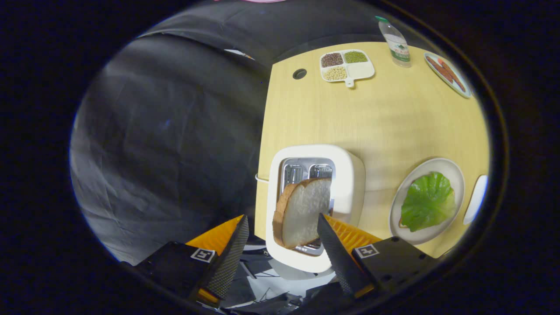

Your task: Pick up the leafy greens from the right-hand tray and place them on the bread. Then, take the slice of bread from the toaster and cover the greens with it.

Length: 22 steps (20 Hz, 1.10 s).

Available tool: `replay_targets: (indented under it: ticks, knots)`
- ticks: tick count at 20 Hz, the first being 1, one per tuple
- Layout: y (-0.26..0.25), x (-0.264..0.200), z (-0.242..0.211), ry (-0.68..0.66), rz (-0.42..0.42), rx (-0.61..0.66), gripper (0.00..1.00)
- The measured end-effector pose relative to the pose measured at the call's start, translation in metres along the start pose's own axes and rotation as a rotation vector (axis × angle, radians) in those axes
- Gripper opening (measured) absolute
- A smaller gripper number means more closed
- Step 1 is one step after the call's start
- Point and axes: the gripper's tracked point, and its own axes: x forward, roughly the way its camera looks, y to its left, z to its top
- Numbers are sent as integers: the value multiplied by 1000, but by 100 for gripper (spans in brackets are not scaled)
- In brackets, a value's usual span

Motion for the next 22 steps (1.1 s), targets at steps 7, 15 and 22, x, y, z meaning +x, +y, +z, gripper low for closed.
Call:
replay_targets:
  ticks: [7, 15, 22]
  knots:
    - [-17, 12, -6, 55, -54, -25, 52]
    - [-37, -17, 3, 56, -43, -13, 8]
    - [-27, -67, 9, 16, 86, 12, 7]
